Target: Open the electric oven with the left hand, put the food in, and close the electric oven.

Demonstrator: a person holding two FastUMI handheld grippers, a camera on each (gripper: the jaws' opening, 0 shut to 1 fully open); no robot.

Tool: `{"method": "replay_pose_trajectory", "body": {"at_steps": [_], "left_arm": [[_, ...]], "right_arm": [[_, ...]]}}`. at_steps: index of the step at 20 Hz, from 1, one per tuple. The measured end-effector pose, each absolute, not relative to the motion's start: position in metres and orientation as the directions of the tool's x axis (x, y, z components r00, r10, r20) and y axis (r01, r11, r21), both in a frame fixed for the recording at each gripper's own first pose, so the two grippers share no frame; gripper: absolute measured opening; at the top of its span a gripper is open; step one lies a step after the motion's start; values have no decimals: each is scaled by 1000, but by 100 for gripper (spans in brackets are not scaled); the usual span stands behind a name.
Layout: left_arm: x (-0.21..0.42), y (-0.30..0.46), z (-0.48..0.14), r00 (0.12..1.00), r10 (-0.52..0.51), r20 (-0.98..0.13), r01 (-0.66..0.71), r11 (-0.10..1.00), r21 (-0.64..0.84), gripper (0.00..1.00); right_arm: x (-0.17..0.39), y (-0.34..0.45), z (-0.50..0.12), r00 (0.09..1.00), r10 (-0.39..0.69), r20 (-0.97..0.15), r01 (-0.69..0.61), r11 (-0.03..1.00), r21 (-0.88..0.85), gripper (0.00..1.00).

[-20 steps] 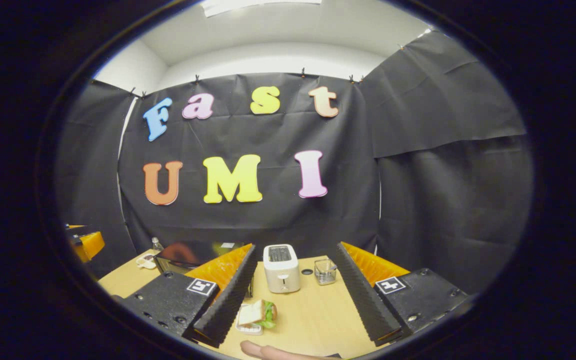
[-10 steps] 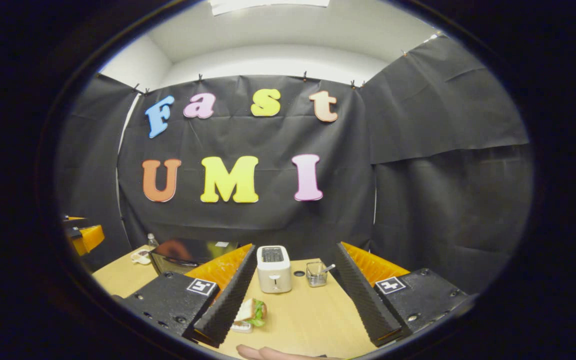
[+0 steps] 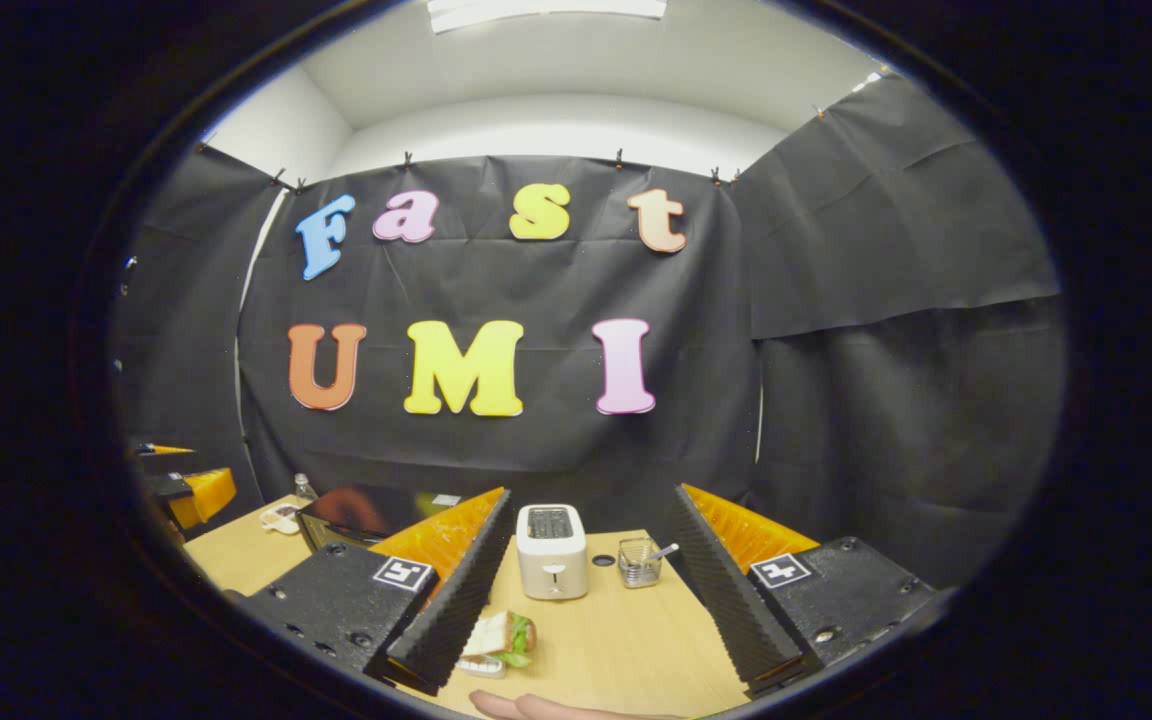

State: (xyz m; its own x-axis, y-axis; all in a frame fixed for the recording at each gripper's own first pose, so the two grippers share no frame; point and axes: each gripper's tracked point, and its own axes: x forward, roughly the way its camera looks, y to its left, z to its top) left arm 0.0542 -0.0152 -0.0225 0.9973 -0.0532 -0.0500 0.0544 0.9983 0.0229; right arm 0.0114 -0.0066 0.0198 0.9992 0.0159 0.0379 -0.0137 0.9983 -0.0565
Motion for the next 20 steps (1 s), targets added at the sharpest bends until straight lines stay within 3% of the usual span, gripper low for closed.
{"method": "replay_pose_trajectory", "body": {"at_steps": [3,4,6,7,8,10,11,20], "left_arm": [[81,-19,-30,996,-57,-74,57,998,1,95],[92,-22,-33,995,-58,-86,57,998,-9,96],[118,-21,-42,992,-48,-116,46,999,-19,96],[132,-22,-49,990,-43,-137,42,999,-12,96],[146,-23,-58,986,-40,-160,40,999,-6,96],[172,-28,-78,974,-43,-222,41,999,-15,96],[183,-33,-90,965,-53,-258,49,999,-24,96],[246,-52,-160,900,-56,-431,43,998,-40,96]], "right_arm": [[18,2,16,999,45,27,-44,998,-48,100],[23,3,16,998,50,27,-48,997,-55,90],[30,4,13,998,56,28,-53,996,-77,90],[33,6,10,998,64,22,-62,995,-85,100],[36,7,8,997,72,14,-71,994,-89,90],[41,4,5,996,84,1,-84,993,-85,90],[44,0,7,997,82,3,-82,993,-81,100],[54,-22,12,994,105,-28,-106,994,-22,100]]}}
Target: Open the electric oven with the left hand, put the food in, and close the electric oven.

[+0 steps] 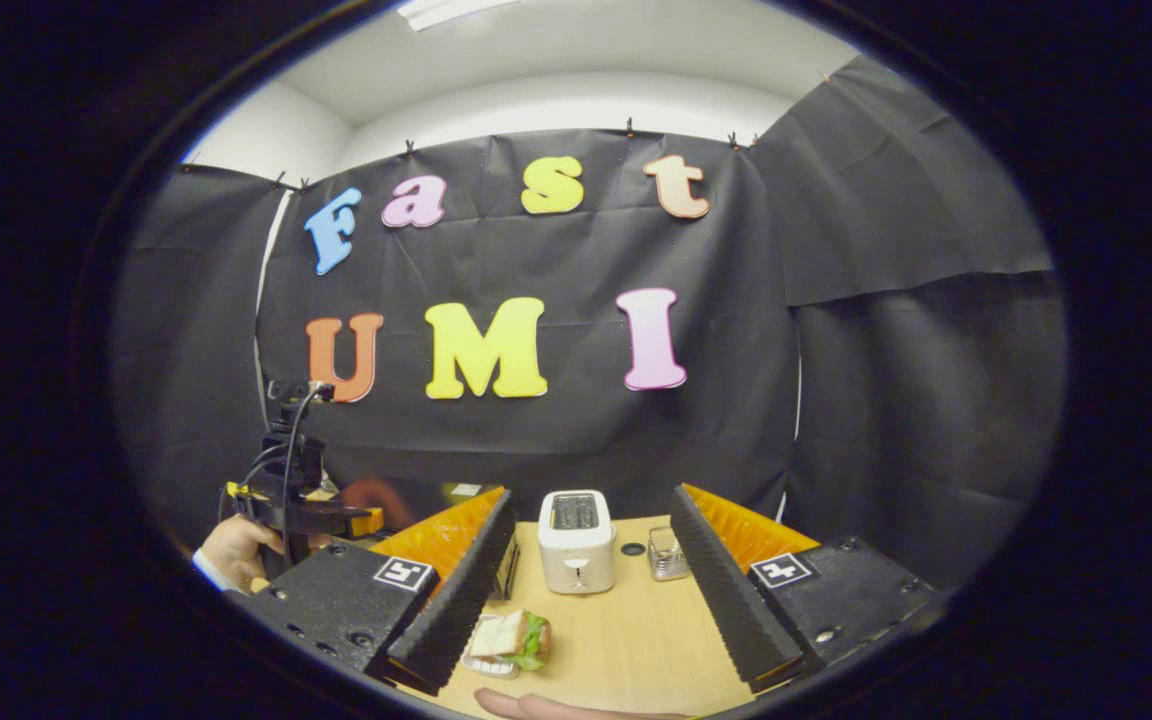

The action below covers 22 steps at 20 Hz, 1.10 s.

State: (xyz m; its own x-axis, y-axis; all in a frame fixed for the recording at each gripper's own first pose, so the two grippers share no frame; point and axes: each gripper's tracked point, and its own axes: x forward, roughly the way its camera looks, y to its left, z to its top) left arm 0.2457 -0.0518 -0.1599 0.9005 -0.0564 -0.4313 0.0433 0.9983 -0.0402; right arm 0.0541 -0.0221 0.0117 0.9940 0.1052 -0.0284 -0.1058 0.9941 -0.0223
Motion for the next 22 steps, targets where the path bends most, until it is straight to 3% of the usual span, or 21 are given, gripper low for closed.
{"method": "replay_pose_trajectory", "body": {"at_steps": [9,10,11,12,13,14,15,17,18,22], "left_arm": [[247,-51,-189,850,-21,-527,24,1000,-2,99],[244,-52,-190,845,-23,-535,26,1000,-2,99],[242,-51,-192,841,-25,-540,34,999,6,100],[242,-51,-191,842,-30,-538,44,999,14,100],[240,-51,-192,839,-24,-543,47,998,29,100],[240,-49,-192,841,-21,-541,51,998,40,100],[244,-53,-190,846,-32,-532,61,997,37,100],[252,-56,-189,856,-40,-516,64,998,29,100],[255,-54,-190,858,-30,-512,47,999,19,100],[258,-52,-196,845,-35,-533,42,999,2,98]], "right_arm": [[60,-32,10,990,142,2,-142,990,-14,100],[62,-32,9,989,147,0,-147,989,-16,89],[63,-29,7,988,152,-5,-152,988,-18,100],[64,-29,6,988,152,-11,-152,988,-18,100],[65,-29,5,989,149,-16,-149,989,-14,89],[66,-29,5,989,148,-17,-148,989,-13,100],[66,-28,5,989,149,-20,-149,989,-12,89],[65,-26,4,988,152,-25,-153,988,-10,90],[64,-27,4,988,150,-25,-151,989,-13,100],[60,-32,4,989,143,-25,-143,989,-21,100]]}}
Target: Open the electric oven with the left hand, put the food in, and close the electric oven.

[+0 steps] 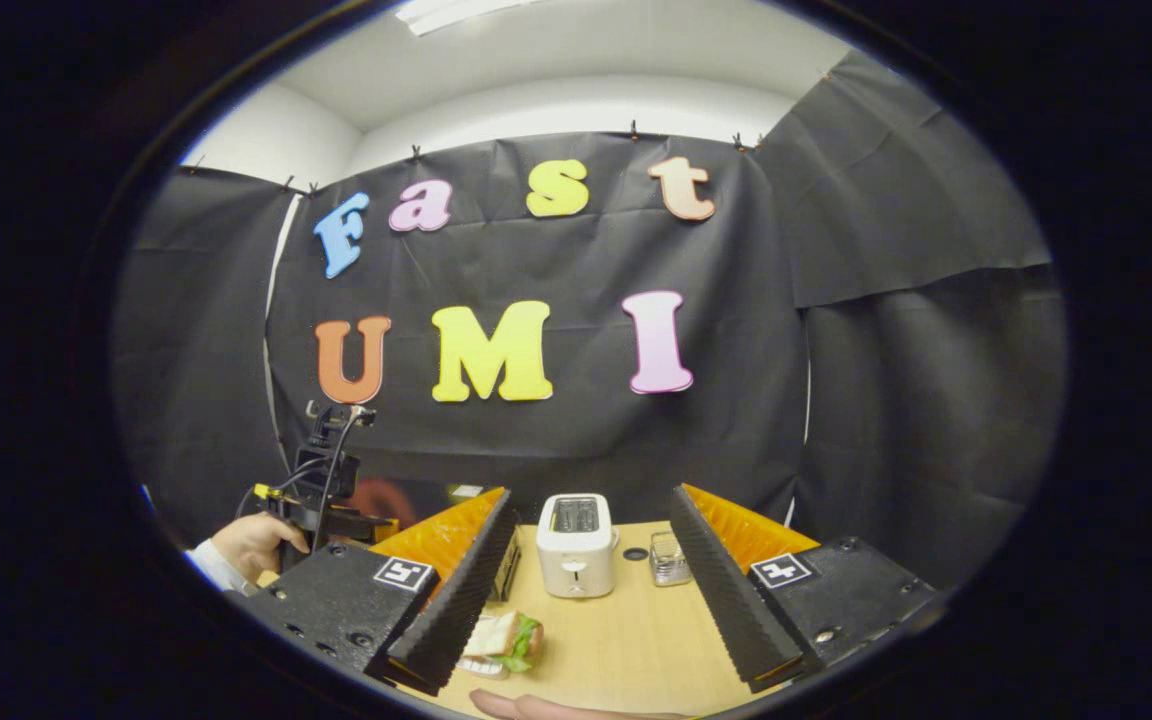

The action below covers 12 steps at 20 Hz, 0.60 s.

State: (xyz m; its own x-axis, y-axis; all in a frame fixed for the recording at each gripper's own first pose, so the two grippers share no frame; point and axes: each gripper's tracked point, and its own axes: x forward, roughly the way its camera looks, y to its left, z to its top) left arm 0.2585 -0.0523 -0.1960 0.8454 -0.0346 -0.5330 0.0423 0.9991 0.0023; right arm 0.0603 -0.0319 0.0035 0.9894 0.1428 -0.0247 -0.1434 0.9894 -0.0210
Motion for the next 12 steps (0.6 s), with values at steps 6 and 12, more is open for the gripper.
{"method": "replay_pose_trajectory", "body": {"at_steps": [6,12], "left_arm": [[242,-52,-196,862,-42,-506,48,999,0,100],[208,-53,-204,897,-44,-440,57,998,18,99]], "right_arm": [[67,-35,-4,990,136,-38,-137,990,-25,89],[70,-29,-19,984,153,-89,-154,988,-6,90]]}}
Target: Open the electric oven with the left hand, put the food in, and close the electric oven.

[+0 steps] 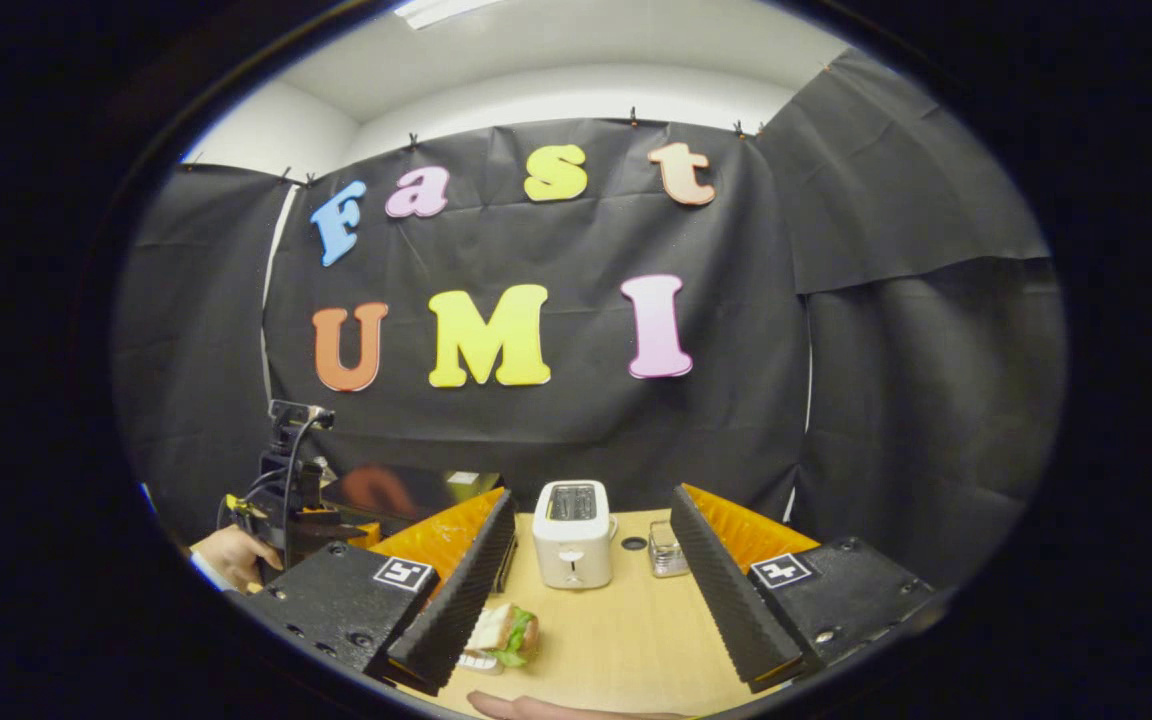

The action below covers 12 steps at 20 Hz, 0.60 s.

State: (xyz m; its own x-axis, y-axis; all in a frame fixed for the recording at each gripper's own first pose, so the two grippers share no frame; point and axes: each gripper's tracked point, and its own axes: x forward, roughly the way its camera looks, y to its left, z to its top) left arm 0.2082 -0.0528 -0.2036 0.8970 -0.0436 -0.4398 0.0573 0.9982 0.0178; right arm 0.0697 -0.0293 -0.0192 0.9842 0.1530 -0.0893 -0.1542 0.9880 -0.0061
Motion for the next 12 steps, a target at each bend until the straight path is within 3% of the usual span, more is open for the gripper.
{"method": "replay_pose_trajectory", "body": {"at_steps": [1,12], "left_arm": [[202,-53,-205,905,-46,-424,58,998,16,99],[133,-55,-258,907,-53,-417,56,998,-6,99]], "right_arm": [[67,-25,-20,982,166,-95,-167,986,-5,100],[63,-22,-20,983,165,-83,-167,985,-27,100]]}}
